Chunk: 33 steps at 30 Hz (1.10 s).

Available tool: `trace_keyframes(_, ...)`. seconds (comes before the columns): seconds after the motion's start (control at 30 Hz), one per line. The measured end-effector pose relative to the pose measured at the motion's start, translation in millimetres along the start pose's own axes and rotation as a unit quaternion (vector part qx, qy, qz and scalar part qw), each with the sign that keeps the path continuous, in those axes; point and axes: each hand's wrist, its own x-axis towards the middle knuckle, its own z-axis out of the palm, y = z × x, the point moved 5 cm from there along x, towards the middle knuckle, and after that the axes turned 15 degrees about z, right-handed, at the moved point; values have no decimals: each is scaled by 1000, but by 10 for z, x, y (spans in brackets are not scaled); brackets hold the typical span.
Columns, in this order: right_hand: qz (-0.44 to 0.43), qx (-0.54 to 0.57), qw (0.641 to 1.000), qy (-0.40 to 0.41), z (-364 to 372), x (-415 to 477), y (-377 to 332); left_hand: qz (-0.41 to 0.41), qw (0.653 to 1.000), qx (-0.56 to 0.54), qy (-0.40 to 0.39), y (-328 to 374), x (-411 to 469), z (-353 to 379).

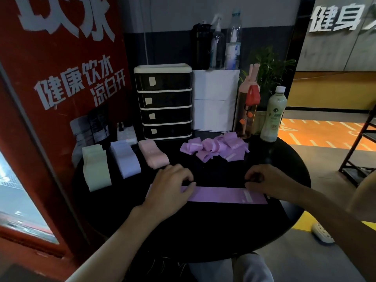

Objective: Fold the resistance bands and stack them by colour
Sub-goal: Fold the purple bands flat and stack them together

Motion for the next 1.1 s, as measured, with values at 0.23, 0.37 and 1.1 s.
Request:
trace_keyframes(0.23, 4, 74, 990, 124, -154, 511, -217, -25, 992, -112, -53, 37, 128, 506)
trace_keyframes(0.37, 29, 53, 984, 167, -200, 888, -269, -25, 992, -121, -28, -46, 104, 581)
trace_keyframes(1.1, -33, 191, 950, 244, -396, 702, -313, -26, 990, -137, 13, 0, 100, 495)
